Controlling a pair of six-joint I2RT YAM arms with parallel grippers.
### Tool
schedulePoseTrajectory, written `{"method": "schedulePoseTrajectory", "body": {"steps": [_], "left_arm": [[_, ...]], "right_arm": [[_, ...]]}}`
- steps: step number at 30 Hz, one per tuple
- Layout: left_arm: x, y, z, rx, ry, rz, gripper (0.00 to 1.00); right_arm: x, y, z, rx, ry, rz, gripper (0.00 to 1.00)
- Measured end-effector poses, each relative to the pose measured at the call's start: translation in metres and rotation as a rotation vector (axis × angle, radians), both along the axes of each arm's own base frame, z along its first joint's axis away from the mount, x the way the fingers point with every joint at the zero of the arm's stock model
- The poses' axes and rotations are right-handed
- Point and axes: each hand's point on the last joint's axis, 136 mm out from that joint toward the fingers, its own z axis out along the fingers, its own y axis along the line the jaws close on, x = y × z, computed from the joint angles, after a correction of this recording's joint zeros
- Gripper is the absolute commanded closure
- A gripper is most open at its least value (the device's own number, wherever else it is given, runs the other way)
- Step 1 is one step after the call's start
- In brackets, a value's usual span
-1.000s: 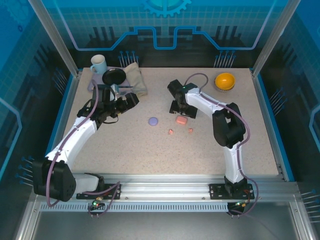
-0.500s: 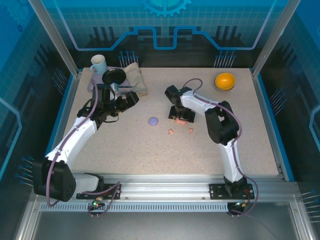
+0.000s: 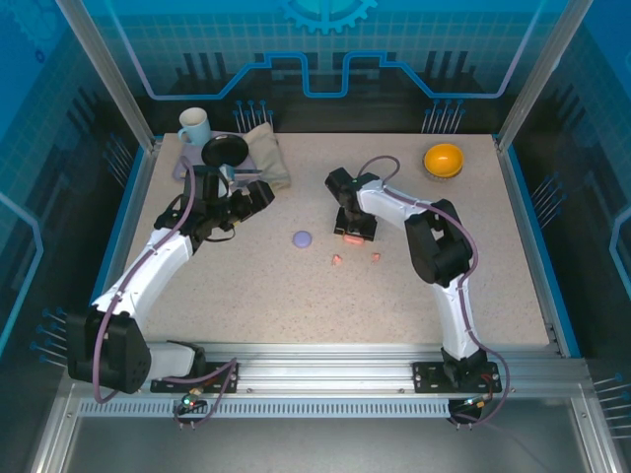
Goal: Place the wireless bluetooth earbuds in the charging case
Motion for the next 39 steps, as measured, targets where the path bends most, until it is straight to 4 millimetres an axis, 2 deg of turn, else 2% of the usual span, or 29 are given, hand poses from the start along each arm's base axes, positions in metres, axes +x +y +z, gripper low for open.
{"method": "schedulePoseTrajectory", "body": {"steps": [4,13,21,24,27,32,35,39], "left_arm": [[0.001,0.001,0.0,-0.005,0.006,0.016,0.01],[0.001,0.002,0.0,-0.016,0.014,0.033,0.01],[0.0,-0.005,0.002,-0.024,-0.015,-0.02,0.01],[-0.007,-0.01,-0.008,-0.047,-0.032,-0.049,0.01],[-0.023,-0.021,-0.032,-0.061,-0.029,-0.083,0.01],[-0.05,-0.059,-0.063,-0.057,-0.057,-0.162,0.04],[-0.056,-0.081,-0.063,-0.053,-0.127,-0.19,0.07],[-0.048,-0.095,-0.053,-0.055,-0.226,-0.176,0.15]], "right_arm": [[0.0,0.0,0.0,0.013,-0.008,0.01,0.52],[0.006,0.009,0.009,0.069,-0.043,0.055,0.56],[0.013,0.019,0.048,0.138,-0.131,0.085,0.56],[0.011,0.025,0.062,0.18,-0.157,0.091,0.56],[0.007,0.033,0.078,0.241,-0.175,0.084,0.56],[0.006,0.05,0.109,0.375,-0.207,0.035,0.57],[0.005,0.06,0.124,0.458,-0.217,-0.01,0.57],[0.003,0.075,0.137,0.557,-0.204,-0.07,0.56]]}}
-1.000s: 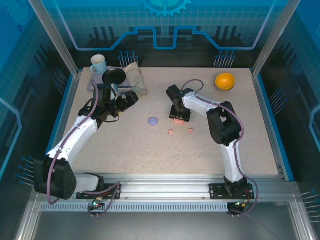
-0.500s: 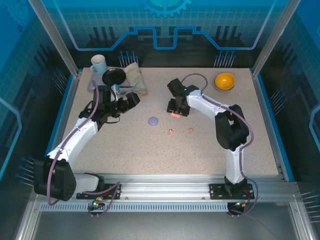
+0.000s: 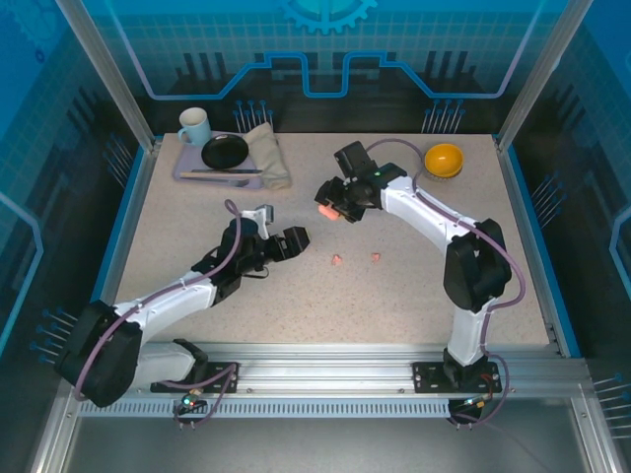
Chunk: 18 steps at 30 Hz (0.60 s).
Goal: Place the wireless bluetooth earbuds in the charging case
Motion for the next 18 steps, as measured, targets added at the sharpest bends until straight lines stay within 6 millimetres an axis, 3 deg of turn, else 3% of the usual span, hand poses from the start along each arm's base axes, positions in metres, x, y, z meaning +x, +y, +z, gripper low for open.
{"method": "schedulePoseTrajectory", "body": {"steps": [5,18], "left_arm": [[0.017,-0.005,0.011,-0.035,-0.08,0.049,0.23],[0.037,-0.015,0.01,-0.064,-0.122,0.075,0.32]], "right_arm": [[-0.002,0.014,0.01,0.107,0.033,-0.052,0.56],[-0.011,0.026,0.022,0.212,0.066,-0.102,0.57]]}}
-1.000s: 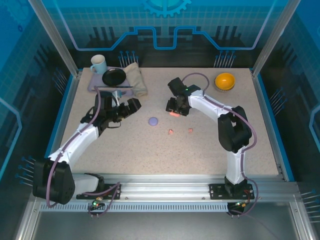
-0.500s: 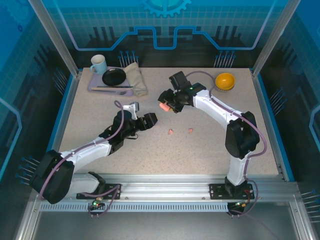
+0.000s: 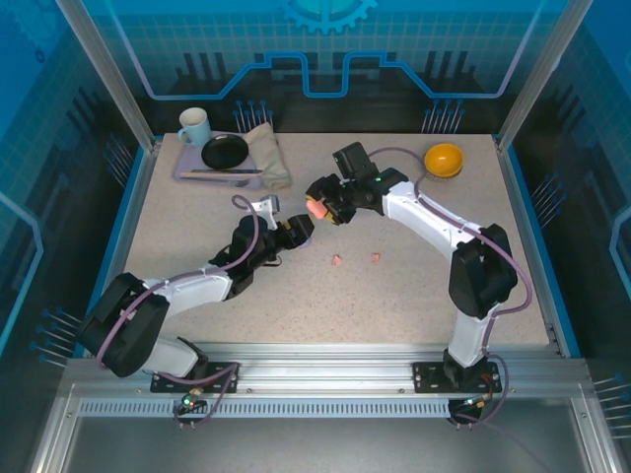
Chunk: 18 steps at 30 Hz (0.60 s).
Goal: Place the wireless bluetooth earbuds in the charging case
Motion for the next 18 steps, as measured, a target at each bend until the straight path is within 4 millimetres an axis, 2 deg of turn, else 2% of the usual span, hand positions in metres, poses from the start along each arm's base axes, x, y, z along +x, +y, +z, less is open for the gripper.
{"method": "schedulePoseTrajectory", "body": {"steps": [10,18], "left_arm": [[0.008,-0.011,0.014,-0.037,-0.028,-0.008,0.34],[0.014,-0.016,0.01,-0.041,-0.022,-0.009,0.47]], "right_arm": [[-0.006,0.001,-0.004,0.013,0.012,0.0,0.58],[-0.007,0.006,0.0,0.034,0.006,0.011,0.59]]}}
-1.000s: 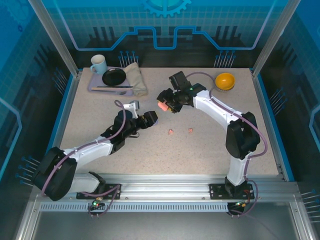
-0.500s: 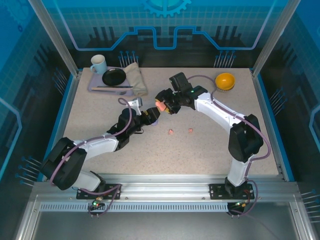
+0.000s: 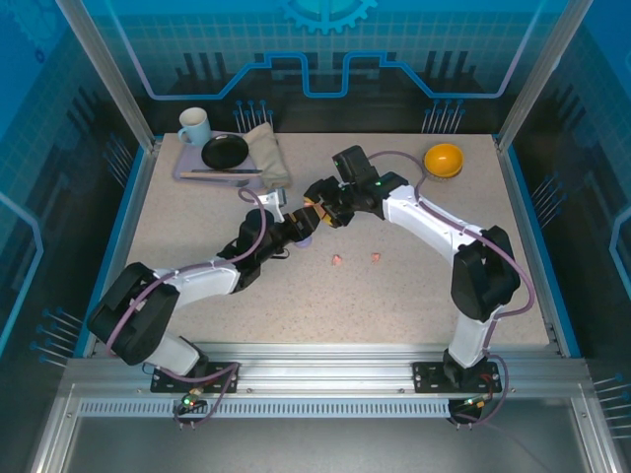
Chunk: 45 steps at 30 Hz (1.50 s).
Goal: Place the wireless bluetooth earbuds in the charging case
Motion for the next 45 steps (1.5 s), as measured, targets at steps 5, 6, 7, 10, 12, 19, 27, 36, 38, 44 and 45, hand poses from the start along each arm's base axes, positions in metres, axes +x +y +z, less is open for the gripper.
{"method": "schedulePoseTrajectory", "body": {"steps": [5,6,7,10,12,19,27,36,38,44,45], "left_arm": [[0.0,-0.003,0.0,-0.009,0.003,-0.006,0.55],[0.0,-0.003,0.001,-0.011,0.003,-0.006,0.56],[0.001,-0.003,0.001,-0.012,0.003,-0.006,0.57],[0.002,-0.005,0.004,-0.017,-0.003,-0.006,0.63],[0.003,-0.005,0.006,-0.02,-0.009,-0.006,0.66],[0.004,-0.007,0.007,-0.022,-0.017,-0.012,0.78],[0.005,-0.008,0.007,-0.022,-0.015,-0.011,0.91],[0.005,-0.008,0.007,-0.023,-0.012,-0.013,0.96],[0.006,-0.008,0.008,-0.024,-0.013,-0.01,0.96],[0.001,-0.009,0.004,-0.001,0.028,-0.033,0.97],[-0.001,-0.009,0.002,0.011,0.042,-0.047,0.97]], "right_arm": [[-0.003,-0.001,-0.001,0.004,0.002,0.0,0.59],[-0.003,-0.001,-0.001,0.004,0.002,0.0,0.59],[-0.003,-0.001,-0.001,0.005,0.001,0.0,0.59],[-0.002,0.0,0.001,0.011,-0.004,-0.002,0.6],[-0.001,0.0,0.001,0.015,-0.007,-0.002,0.6],[0.0,0.0,0.001,0.013,-0.008,-0.011,0.6],[0.001,-0.001,0.0,0.011,-0.007,-0.023,0.55],[0.004,-0.001,0.003,0.028,-0.002,-0.053,0.21],[0.01,-0.002,0.007,0.056,-0.016,-0.081,0.19],[0.041,-0.037,0.028,0.104,-0.107,-0.163,0.18],[0.046,-0.047,0.034,0.104,-0.137,-0.17,0.18]]}}
